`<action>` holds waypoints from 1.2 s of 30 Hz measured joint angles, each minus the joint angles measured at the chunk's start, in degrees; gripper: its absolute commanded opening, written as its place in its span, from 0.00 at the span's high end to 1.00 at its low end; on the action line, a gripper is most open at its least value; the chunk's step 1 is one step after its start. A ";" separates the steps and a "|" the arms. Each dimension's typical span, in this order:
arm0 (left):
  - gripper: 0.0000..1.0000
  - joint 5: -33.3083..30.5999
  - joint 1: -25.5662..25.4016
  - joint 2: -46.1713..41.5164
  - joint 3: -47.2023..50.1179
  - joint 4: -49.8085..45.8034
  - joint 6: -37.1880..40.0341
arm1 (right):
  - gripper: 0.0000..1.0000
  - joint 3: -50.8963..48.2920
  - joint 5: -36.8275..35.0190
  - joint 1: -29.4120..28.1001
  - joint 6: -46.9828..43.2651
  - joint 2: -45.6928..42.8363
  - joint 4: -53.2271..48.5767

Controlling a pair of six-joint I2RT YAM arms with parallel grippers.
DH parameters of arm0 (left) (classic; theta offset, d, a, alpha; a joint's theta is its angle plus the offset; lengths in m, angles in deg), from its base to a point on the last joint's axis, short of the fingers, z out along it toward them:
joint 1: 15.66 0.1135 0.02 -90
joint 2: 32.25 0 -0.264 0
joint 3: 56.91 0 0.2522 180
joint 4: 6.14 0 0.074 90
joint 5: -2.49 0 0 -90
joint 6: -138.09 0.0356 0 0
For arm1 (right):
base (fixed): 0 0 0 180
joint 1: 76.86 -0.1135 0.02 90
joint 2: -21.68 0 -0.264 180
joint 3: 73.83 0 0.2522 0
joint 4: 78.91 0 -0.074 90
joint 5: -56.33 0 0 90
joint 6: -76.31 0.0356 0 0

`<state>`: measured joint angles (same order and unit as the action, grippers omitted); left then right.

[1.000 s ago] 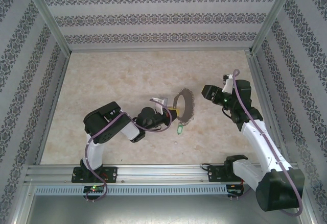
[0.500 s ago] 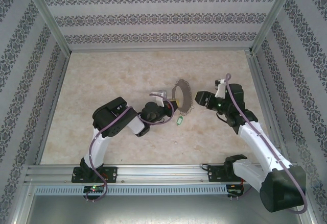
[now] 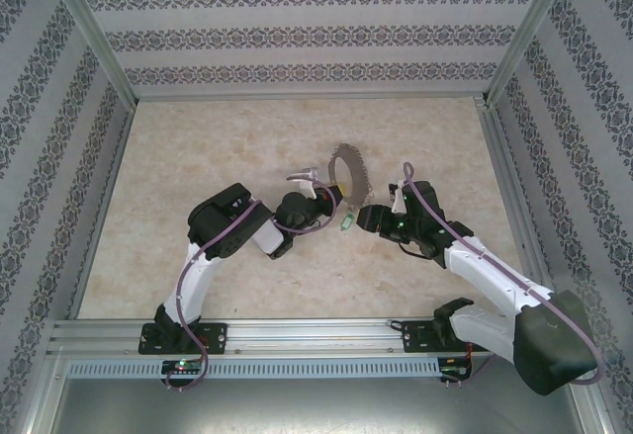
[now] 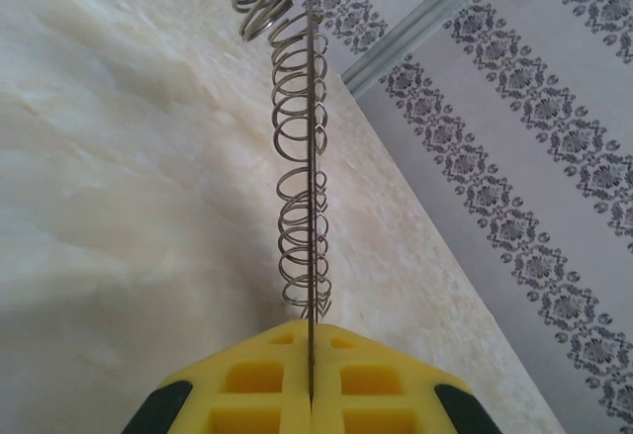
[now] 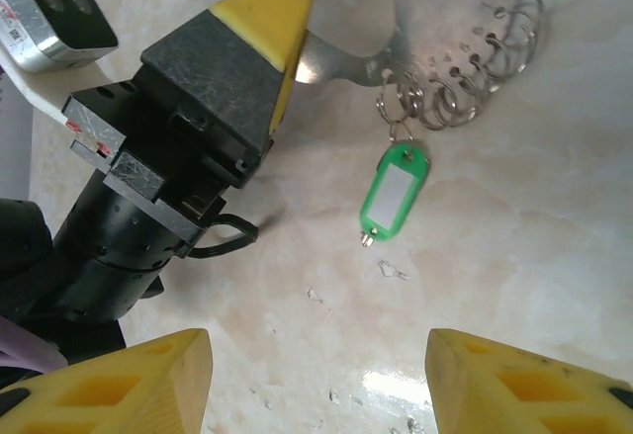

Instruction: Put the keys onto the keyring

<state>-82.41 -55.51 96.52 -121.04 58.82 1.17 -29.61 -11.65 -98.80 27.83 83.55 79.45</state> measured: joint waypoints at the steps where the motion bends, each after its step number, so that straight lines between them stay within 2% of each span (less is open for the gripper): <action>1: 0.87 -0.26 0.20 0.26 -0.20 0.07 -0.31 | 0.40 0.00 -0.20 -0.04 0.24 0.11 0.07; 13: 0.33 -4.85 2.01 2.43 -2.19 1.68 -7.28 | 0.40 0.02 -1.44 -0.85 0.61 0.57 0.44; 14: 0.25 -5.18 2.10 2.38 -2.29 1.99 -7.87 | 0.40 0.02 -1.46 -0.85 0.61 0.57 0.44; 16: 0.00 -5.88 2.21 1.81 -2.56 2.38 -9.40 | 0.40 0.02 -1.60 -0.85 0.61 0.59 0.44; 26: 0.00 -8.61 2.49 -2.43 -2.58 -5.53 -13.16 | 0.40 1.44 -2.71 -1.57 0.59 3.67 1.01; 29: 0.00 -8.61 2.49 -2.54 -2.69 -5.92 -13.73 | 0.41 3.78 -3.06 -1.55 0.61 8.59 2.89; 36: 0.00 -7.93 2.82 -2.51 -3.23 -6.40 -15.41 | 0.51 9.22 -3.32 1.09 2.75 21.42 9.92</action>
<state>-90.34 -52.69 94.01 -124.28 52.41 -14.24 -20.39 -14.97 -97.70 30.58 104.97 89.37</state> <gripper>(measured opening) 0.999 0.497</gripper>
